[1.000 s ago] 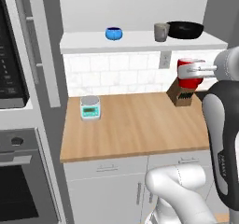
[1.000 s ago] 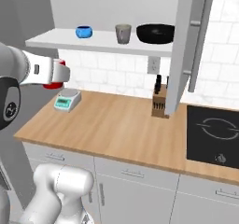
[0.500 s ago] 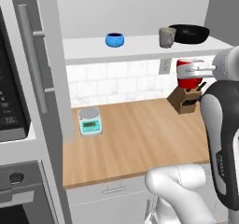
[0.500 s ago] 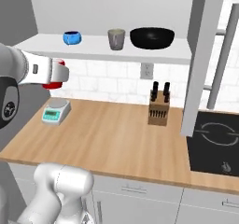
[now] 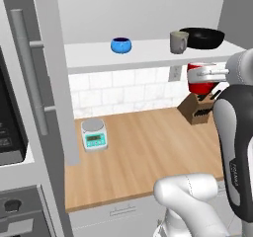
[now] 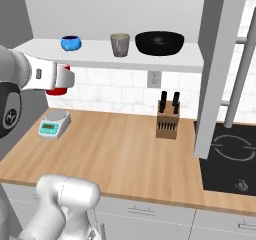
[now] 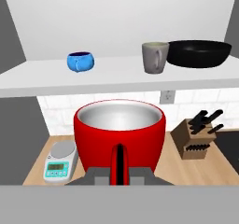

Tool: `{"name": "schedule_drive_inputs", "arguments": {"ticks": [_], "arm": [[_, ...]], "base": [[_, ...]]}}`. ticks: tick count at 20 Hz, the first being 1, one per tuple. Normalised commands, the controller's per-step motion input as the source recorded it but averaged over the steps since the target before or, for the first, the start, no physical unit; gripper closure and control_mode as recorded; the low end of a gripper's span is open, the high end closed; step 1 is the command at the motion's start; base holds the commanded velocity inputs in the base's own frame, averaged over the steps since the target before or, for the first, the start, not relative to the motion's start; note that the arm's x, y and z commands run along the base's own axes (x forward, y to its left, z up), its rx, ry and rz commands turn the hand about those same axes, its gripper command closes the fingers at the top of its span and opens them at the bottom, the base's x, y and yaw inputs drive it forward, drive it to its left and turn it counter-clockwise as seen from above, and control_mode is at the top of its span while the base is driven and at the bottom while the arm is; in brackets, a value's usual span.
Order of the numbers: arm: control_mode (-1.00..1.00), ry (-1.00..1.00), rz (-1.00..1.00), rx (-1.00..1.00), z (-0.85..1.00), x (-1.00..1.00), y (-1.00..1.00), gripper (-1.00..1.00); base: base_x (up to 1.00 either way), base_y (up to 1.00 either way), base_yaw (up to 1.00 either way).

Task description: Gather all objects into one cabinet and sort the glasses and bowls to opposite sides.

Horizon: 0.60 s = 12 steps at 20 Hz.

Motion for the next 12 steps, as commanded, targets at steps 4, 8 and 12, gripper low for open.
{"name": "schedule_drive_inputs", "arguments": {"ticks": [4,8,12], "arm": [[1.0,0.0,0.0,0.0,0.0,0.0,0.0,1.0],[1.0,0.0,0.0,0.0,0.0,0.0,0.0,1.0],[1.0,0.0,0.0,0.0,0.0,0.0,0.0,1.0]], "base": [[0.38,0.0,0.0],[0.44,0.0,0.06],[0.3,0.0,0.1]]}}
